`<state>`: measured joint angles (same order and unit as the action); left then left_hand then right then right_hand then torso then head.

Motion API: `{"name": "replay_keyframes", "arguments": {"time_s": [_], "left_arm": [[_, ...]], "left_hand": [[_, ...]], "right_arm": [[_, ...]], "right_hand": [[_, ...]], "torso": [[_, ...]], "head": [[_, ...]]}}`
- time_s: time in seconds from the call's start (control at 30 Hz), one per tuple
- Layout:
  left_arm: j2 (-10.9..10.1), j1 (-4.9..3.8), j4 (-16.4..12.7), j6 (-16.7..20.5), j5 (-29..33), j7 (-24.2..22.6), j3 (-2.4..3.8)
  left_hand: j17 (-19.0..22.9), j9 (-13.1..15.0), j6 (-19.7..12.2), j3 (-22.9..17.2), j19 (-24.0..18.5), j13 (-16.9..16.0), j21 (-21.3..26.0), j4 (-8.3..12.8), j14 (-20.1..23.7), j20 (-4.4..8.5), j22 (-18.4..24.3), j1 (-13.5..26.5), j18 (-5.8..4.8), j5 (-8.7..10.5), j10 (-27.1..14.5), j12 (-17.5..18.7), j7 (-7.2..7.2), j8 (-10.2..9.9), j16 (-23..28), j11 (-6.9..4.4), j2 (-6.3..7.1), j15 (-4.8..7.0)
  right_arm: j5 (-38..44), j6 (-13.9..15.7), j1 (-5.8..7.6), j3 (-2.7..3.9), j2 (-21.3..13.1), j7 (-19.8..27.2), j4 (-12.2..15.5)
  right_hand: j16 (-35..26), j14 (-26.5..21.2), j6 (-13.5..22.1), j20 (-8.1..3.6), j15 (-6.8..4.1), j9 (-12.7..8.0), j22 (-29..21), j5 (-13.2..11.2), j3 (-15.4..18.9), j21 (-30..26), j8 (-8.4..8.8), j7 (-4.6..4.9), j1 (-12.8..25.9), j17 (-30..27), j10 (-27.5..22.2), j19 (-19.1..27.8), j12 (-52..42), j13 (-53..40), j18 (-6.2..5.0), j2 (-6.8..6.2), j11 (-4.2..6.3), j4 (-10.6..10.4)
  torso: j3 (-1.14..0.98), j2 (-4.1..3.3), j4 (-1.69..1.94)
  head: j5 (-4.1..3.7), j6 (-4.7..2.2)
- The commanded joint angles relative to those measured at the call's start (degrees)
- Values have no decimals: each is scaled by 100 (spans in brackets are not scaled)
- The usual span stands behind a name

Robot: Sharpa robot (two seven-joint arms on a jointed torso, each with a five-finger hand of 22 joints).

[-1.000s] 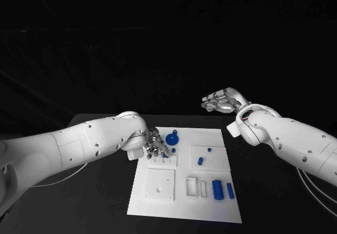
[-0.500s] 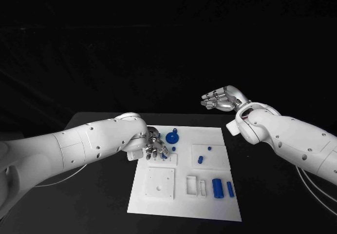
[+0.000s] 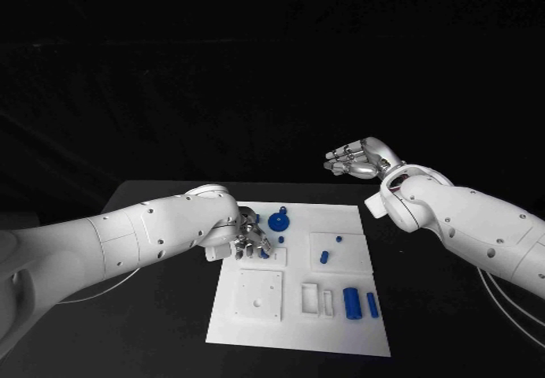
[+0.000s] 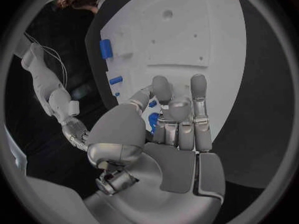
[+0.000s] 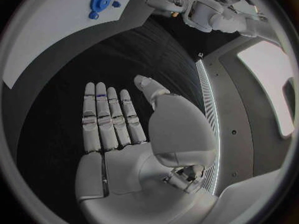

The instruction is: Assemble the parts on the task board

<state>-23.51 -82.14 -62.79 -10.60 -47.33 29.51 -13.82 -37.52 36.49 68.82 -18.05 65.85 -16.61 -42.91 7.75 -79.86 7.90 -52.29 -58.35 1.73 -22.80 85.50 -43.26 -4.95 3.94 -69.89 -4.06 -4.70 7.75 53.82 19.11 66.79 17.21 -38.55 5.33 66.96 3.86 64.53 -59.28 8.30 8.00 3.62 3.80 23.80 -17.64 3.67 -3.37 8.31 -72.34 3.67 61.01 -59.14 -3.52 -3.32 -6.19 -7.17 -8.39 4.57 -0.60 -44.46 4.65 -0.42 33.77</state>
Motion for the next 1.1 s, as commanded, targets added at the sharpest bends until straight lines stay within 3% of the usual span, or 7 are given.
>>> {"name": "replay_keyframes", "arguments": {"time_s": [0.03, 0.27, 0.3, 0.53, 0.57, 0.77, 1.1], "left_arm": [[16, 24, 0, 43, -98, -8, 3], [8, 43, -8, 144, -163, -21, 3], [5, 44, -12, 156, -174, -22, 3], [-16, 51, -53, 230, -297, -38, 3], [-20, 54, -67, 250, -344, -45, 3], [-56, 65, -152, 395, -491, -84, 3], [-103, 81, -252, 424, -527, -95, 3]], "left_hand": [[19, 3133, 1295, -1, 255, 4, 642, 35, -26, 8, -764, -54, -63, -35, 120, -21, 909, 23, -31, -194, -88, 11], [19, 3133, 1295, -1, 255, 4, 642, 35, -26, 8, -764, -54, -63, -35, 120, -21, 909, 23, -31, -194, -88, 11], [20, 3147, 1288, 0, 448, 9, 1163, 37, -27, 20, -1344, -62, -86, -33, 126, -22, 903, 20, -41, -202, -84, 15], [20, 3147, 1288, 0, 448, 9, 1163, 37, -27, 20, -1344, -62, -86, -33, 126, -22, 903, 20, -41, -202, -84, 15], [29, 3161, 1288, -3, 597, 13, 1571, 34, -27, 26, -1788, -71, -103, -27, 123, -33, 915, 21, -45, -196, -94, 22], [29, 3161, 1288, -3, 597, 13, 1571, 34, -27, 26, -1788, -71, -103, -27, 123, -33, 915, 21, -45, -196, -94, 22], [28, 3199, 1293, -18, 861, 11, 2214, 52, -26, 40, -2361, -54, -137, -25, 123, -46, 915, 17, -60, -201, -92, 29]], "right_arm": [[-8, -13, 1, 4, 16, 71, -4], [-3, -18, 0, 4, 25, 56, -12], [2, -17, 0, 4, 26, 51, -13], [15, -18, -3, 4, 29, 29, -13], [16, -20, -3, 4, 30, 26, -13], [18, -26, -9, 4, 37, 20, -14], [19, -47, -24, 4, 42, 11, -29]], "right_hand": [[-25, -49, 23, 3, -2, -8, -6, 21, 46, 28, -17, 20, -58, -8, -37, 44, 17, 3, -88, -9, -16, -4], [-25, -60, 26, 7, 2, -8, -5, 25, 57, 28, -16, 22, -55, -8, -38, 58, 17, 3, -87, -12, -16, -2], [-25, -60, 26, 7, 2, -8, -5, 25, 57, 28, -16, 22, -55, -8, -38, 58, 17, 3, -87, -12, -16, -2], [-25, -71, 32, 12, 7, -9, -5, 35, 91, 30, -15, 19, -47, -9, -44, 67, 17, 3, -88, -14, -18, -9], [-25, -71, 32, 12, 7, -9, -5, 35, 91, 30, -15, 19, -47, -9, -44, 67, 17, 3, -88, -14, -18, -9], [-24, -79, 35, 16, 11, -9, -5, 41, 117, 30, -15, 19, -46, -8, -50, 75, 17, 3, -88, -13, -21, -15], [-25, -95, 40, 22, 16, -9, -5, 43, 148, 30, -15, 19, -54, -9, -61, 92, 17, 3, -89, -5, -23, -20]], "torso": [[-2, 1, 0], [2, 3, 0], [1, 4, 0], [0, 2, -1], [-1, 3, 1], [4, 6, 3], [0, 6, 5]], "head": [[-1, -3], [2, 6], [-1, 3], [-18, 9], [-15, 11], [-11, 13], [-13, 22]]}}
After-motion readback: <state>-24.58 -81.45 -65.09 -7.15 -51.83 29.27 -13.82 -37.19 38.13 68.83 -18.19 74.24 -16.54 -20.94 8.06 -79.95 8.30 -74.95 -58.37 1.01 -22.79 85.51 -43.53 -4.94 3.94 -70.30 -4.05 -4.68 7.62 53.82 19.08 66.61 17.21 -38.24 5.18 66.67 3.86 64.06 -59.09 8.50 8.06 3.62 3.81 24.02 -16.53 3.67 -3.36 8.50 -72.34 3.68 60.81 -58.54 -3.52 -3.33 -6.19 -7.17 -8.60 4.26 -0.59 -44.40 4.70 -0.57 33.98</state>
